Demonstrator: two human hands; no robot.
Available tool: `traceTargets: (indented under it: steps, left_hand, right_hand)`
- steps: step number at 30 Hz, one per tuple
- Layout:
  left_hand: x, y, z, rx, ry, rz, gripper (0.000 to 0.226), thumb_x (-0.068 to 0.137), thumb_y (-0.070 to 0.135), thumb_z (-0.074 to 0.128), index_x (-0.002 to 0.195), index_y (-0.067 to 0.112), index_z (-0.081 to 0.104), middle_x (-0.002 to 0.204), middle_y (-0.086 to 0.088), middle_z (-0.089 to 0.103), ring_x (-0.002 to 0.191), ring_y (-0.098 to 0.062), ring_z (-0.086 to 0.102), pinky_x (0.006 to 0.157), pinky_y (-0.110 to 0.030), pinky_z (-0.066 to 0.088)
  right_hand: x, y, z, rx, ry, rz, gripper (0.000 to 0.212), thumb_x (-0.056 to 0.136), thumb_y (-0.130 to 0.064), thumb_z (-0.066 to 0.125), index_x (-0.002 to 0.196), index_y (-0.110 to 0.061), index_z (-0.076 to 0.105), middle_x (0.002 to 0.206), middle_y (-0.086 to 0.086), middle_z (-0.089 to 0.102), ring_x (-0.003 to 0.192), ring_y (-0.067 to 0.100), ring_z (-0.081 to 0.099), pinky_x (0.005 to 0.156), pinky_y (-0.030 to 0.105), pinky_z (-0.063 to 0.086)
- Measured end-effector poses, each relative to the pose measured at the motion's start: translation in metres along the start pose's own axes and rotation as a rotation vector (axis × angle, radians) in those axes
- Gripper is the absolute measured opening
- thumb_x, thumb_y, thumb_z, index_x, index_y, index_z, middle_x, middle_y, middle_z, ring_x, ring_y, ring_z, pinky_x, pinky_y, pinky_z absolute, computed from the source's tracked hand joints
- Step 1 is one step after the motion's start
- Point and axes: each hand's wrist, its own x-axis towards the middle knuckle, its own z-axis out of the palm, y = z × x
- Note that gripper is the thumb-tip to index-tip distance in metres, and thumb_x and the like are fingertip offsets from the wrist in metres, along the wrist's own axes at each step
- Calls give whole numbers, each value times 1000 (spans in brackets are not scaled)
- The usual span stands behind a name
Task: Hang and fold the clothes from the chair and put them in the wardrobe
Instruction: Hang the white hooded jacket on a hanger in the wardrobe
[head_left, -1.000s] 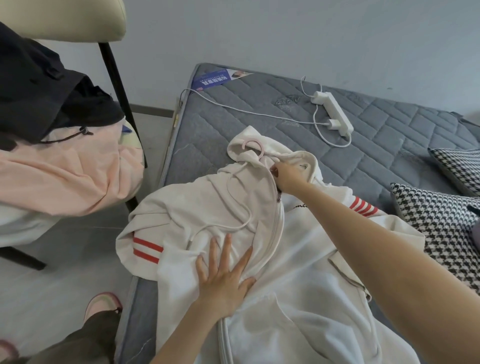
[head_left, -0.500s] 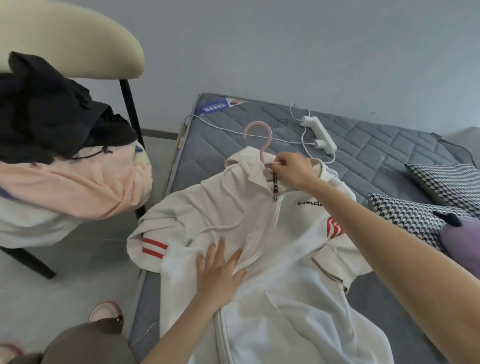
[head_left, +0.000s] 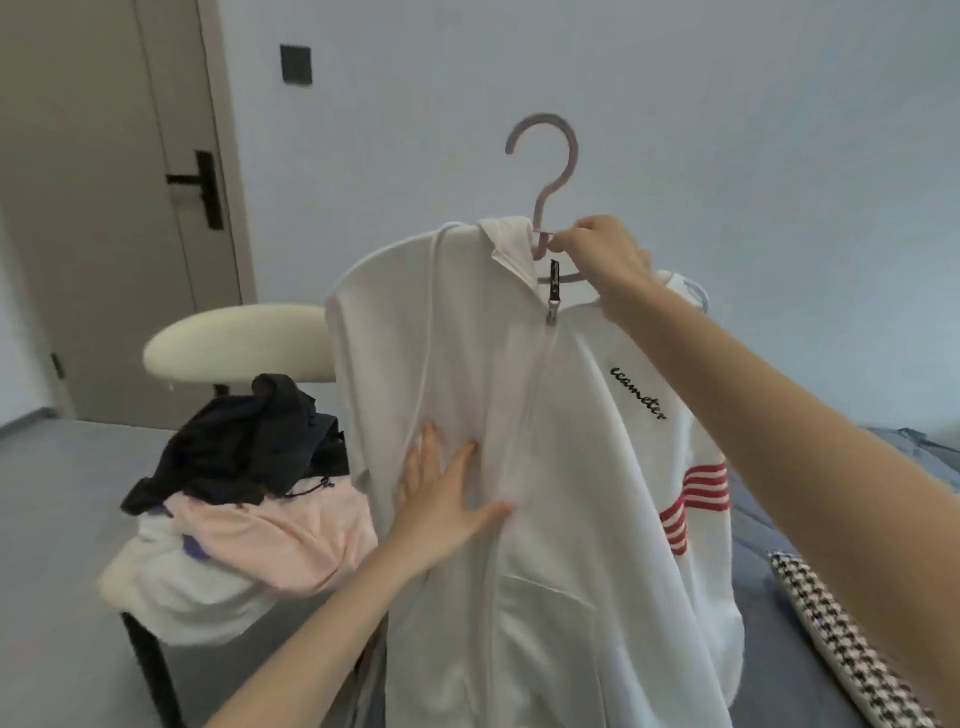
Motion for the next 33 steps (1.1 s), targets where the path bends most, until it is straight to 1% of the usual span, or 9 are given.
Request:
traceTargets:
  steps: [3,7,11,13,16,21,25,29,33]
  left_hand:
    - [-3,3,-75,-55,176,16,76,86,57,56,150,33,22,159,-8,-19,147,-27,-13,120,-42,2]
    - [-38,-6,-175,-155,450,62,48,95,38,53,138,20,43,148,-5,36,138,-18,31,111,-30,27]
    - [-92,-9,-261,-234,724,112,13,97,32,52,105,25,59,111,3,60,102,-9,57,78,-11,39]
    - [-117,-4,-293,-263,811,173,5,96,31,54,93,32,58,96,7,64,91,-9,60,71,-13,41]
    - [-145,0,-319,-145,773,232,8,92,34,59,99,39,62,84,10,63,77,-3,58,68,-15,44]
    - [-168,-40,-322,219,583,40,37,82,47,68,118,42,61,83,10,49,71,0,47,69,-24,38]
    - [-190,-73,-313,130,672,106,17,79,31,76,95,25,75,77,10,50,68,1,51,65,-26,38]
    - [-221,-104,-309,66,778,300,19,76,13,78,90,25,78,77,9,60,71,-7,59,66,-27,48]
    - [-242,-142,-307,306,587,245,32,82,11,70,92,41,74,100,24,60,78,2,57,69,-31,52]
  right_hand:
    - [-4,-66,-10,113,17,-91,19,81,-32,60,66,-23,53,91,0,58,103,26,45,89,35,35]
    - [-14,-136,-5,235,-93,-178,12,75,-31,63,72,-21,58,98,4,59,110,27,50,96,39,44]
    - [-50,-190,4,244,-363,-268,10,92,-17,56,83,-15,54,75,-4,40,73,9,42,54,10,38]
    - [-71,-211,17,185,-501,-296,25,95,-21,52,71,-19,45,69,-3,34,60,10,32,35,13,28]
    - [-95,-238,53,121,-574,-336,26,97,-18,45,71,-18,47,67,-2,38,56,12,37,46,22,21]
    - [-136,-261,109,55,-651,-419,19,95,-19,46,77,-14,51,69,2,45,59,15,45,47,22,27]
    - [-162,-264,148,60,-737,-446,30,96,-18,47,66,-16,49,61,2,41,52,13,40,32,12,26]
    - [-175,-266,176,40,-750,-448,32,96,-25,49,66,-19,55,61,2,46,55,14,38,52,25,30]
    - [-181,-279,182,105,-746,-455,34,97,-26,49,64,-19,55,62,2,41,59,15,37,56,26,28]
